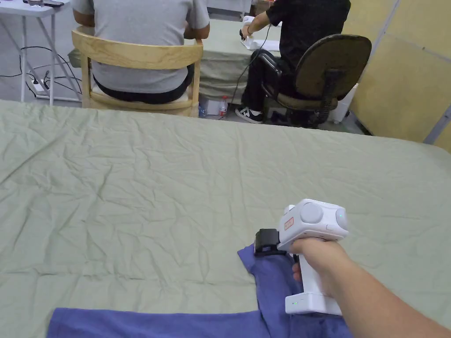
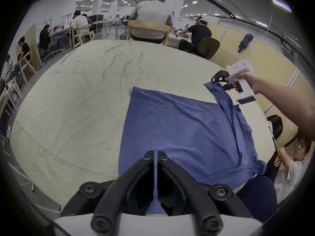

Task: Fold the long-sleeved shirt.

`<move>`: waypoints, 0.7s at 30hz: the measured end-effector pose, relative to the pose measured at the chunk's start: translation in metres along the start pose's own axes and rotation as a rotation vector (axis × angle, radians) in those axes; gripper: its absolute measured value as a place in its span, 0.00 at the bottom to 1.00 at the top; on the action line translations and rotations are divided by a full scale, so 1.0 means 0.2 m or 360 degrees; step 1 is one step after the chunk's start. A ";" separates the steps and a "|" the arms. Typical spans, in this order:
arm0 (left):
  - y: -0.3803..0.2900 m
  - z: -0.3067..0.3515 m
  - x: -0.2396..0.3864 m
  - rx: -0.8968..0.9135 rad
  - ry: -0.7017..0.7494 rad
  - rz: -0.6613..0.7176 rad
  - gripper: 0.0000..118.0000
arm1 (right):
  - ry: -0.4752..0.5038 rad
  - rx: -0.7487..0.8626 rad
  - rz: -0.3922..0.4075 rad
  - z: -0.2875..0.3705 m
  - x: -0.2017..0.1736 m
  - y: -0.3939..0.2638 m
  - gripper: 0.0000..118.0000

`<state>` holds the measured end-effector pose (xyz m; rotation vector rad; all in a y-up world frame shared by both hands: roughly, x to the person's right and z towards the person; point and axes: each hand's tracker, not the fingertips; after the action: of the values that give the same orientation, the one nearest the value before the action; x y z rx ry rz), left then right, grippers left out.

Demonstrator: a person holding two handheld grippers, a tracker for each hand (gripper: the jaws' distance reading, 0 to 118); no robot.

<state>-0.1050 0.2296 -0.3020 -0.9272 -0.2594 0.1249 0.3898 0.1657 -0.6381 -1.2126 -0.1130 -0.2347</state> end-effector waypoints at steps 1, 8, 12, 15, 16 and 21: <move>0.00 0.00 0.00 -0.0003 -0.0007 0.0002 0.02 | -0.0021 -0.0106 -0.0035 -0.02 0.01 -0.01 0.58; 0.00 0.05 0.08 0.0026 -0.0048 -0.0026 0.02 | 0.0025 0.0084 0.0000 0.27 0.04 -0.10 0.19; -0.01 0.15 0.12 0.0067 -0.0053 -0.0032 0.02 | 0.0041 0.0238 0.0085 0.57 0.05 -0.23 0.19; -0.04 0.23 0.15 0.0117 -0.0051 -0.0039 0.02 | 0.0143 0.0313 0.0173 0.79 0.07 -0.40 0.19; -0.05 0.25 0.16 0.0122 -0.0054 -0.0051 0.02 | 0.0133 0.0313 0.0194 0.86 0.07 -0.47 0.19; -0.11 0.34 0.19 0.0145 -0.0066 -0.0050 0.02 | 0.0061 0.0338 0.0329 1.02 0.08 -0.86 0.19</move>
<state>-0.0873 0.2785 -0.2393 -0.8305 -0.3039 0.1262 0.3715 0.2976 -0.4079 -0.9996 0.0213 -0.0629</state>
